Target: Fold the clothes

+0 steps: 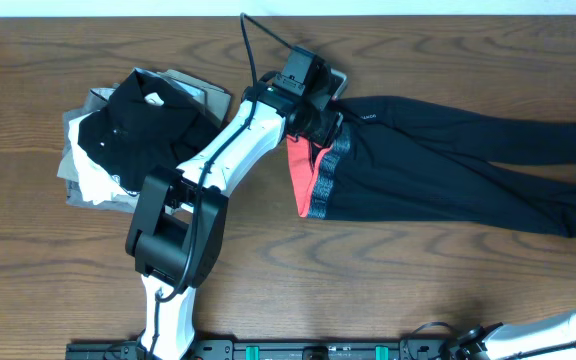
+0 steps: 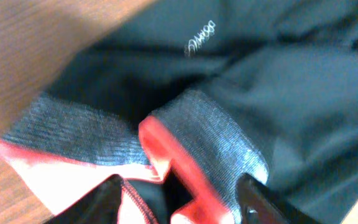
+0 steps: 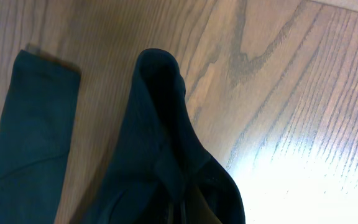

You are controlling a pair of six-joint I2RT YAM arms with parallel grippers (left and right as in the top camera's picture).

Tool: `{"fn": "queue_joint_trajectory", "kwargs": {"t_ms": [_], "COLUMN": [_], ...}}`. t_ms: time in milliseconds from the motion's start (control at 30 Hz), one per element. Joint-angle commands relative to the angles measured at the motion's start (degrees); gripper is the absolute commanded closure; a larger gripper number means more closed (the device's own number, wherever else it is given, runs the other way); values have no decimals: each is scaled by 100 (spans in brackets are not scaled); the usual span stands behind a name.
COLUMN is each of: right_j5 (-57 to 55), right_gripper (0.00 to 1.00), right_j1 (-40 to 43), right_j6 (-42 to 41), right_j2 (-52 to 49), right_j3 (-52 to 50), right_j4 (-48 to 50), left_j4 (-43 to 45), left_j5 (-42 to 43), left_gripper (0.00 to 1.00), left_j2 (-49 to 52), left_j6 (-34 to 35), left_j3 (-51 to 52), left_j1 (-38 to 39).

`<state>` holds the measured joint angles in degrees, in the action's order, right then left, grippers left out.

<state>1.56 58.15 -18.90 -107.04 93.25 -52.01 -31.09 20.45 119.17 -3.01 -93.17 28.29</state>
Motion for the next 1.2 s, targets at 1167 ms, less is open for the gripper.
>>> {"fn": "queue_joint_trajectory", "kwargs": {"t_ms": [1167], "right_j5": [214], "right_gripper": [99], "right_j1": [-48], "right_j6": [-81], "right_j2": [26], "right_j3": [39], "right_j4": [-7], "left_j4": [-284], "left_j5": [-702], "left_gripper": [44], "left_j2": [275], "left_j6": [-492], "left_j3": [402], "left_j1": [424]}}
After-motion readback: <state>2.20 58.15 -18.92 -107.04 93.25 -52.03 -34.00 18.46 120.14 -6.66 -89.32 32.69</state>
